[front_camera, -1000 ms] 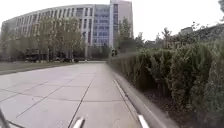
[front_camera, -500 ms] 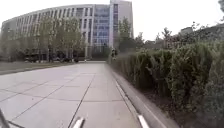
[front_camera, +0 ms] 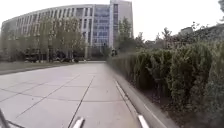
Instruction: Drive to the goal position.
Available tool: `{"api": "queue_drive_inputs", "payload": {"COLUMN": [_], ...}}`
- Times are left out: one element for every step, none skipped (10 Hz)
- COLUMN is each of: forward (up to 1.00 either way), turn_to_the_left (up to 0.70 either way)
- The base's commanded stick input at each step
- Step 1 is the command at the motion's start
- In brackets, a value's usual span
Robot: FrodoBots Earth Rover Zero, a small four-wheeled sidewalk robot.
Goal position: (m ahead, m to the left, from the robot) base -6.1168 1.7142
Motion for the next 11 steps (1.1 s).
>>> {"api": "queue_drive_inputs", "payload": {"forward": [0.04, 0.04, 0.04, 0.04, 0.04, 0.00, 0.04, 0.04, 0.04, 0.04, 0.04], "turn_to_the_left": [0.00, 0.00, 0.00, 0.00, 0.00, 0.00, 0.00, 0.00, 0.00, 0.00, 0.00]}}
